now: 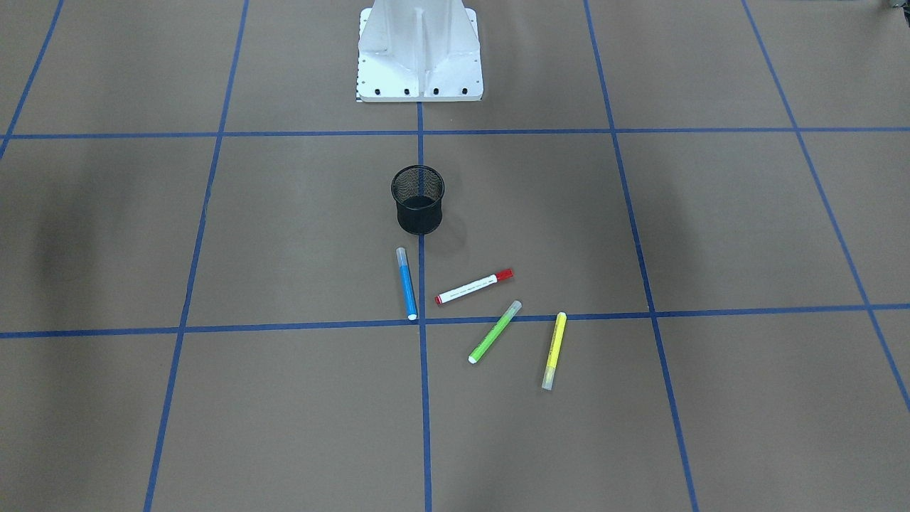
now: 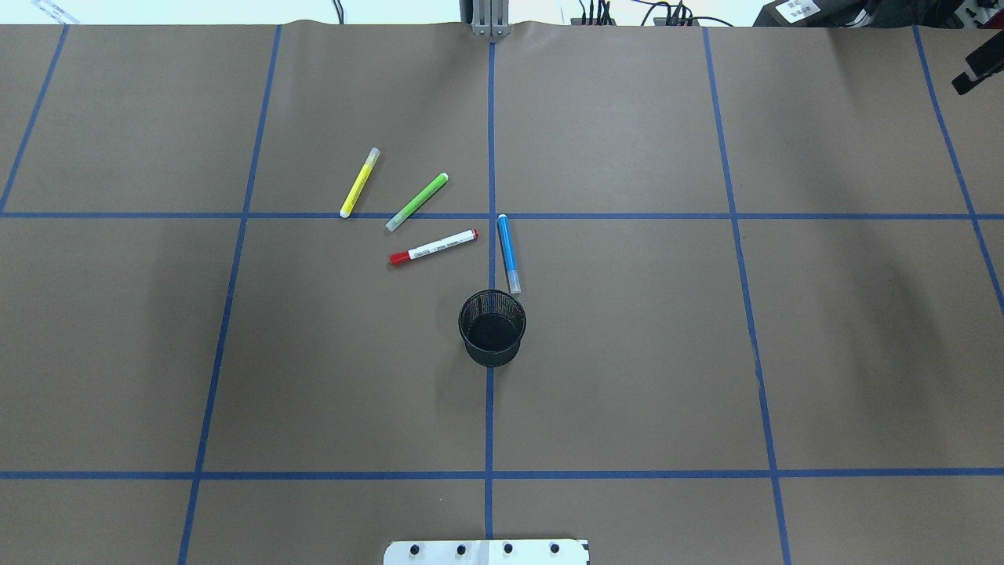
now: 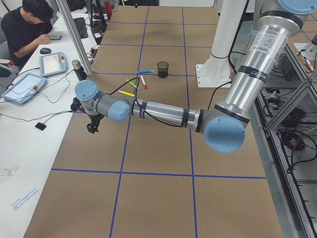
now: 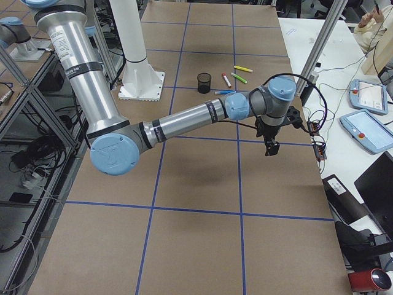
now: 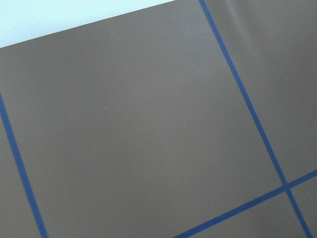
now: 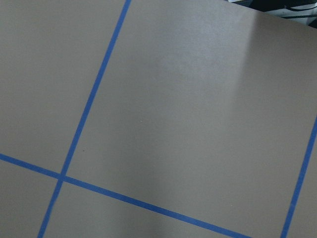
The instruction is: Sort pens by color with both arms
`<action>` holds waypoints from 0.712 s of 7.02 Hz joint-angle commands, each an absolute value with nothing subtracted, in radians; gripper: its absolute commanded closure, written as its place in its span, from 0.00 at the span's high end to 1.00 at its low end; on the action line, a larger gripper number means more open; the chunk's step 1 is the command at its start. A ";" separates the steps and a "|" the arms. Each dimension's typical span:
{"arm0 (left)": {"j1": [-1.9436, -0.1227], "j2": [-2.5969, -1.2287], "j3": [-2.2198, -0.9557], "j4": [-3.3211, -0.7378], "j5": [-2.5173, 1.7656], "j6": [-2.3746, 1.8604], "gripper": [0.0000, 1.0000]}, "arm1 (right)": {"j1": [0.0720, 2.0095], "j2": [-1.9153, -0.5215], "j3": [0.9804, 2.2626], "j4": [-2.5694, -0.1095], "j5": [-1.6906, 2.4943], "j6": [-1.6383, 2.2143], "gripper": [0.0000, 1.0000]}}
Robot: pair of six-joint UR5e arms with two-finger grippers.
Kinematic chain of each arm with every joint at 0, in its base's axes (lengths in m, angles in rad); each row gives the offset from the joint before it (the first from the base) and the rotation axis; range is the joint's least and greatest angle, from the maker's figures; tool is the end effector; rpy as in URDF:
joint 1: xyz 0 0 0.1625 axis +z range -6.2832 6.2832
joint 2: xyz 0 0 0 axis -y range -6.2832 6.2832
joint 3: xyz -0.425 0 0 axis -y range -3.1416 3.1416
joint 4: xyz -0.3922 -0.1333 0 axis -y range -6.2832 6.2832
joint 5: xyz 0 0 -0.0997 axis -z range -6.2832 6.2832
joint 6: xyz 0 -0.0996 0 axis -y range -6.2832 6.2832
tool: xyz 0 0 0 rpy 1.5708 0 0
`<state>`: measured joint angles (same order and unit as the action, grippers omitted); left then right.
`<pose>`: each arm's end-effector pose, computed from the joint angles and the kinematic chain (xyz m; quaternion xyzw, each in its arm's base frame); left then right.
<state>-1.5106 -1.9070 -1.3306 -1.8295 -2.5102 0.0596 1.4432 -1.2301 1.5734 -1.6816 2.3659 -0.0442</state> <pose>-0.0140 -0.6465 0.5466 0.1572 0.4456 0.1323 0.8714 -0.0178 -0.6272 0.4760 0.0908 -0.3887 -0.1233 0.9086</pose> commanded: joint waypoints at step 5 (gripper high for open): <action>-1.647 -1.763 -1.312 -1.841 -2.516 0.242 1.00 | 1.623 -1.404 1.588 -1.681 2.376 -0.253 0.99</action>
<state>-1.6265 -1.7898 -1.3081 -1.8368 -2.5163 0.2291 1.5953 -1.3882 1.5841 -1.6782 2.3729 -0.2546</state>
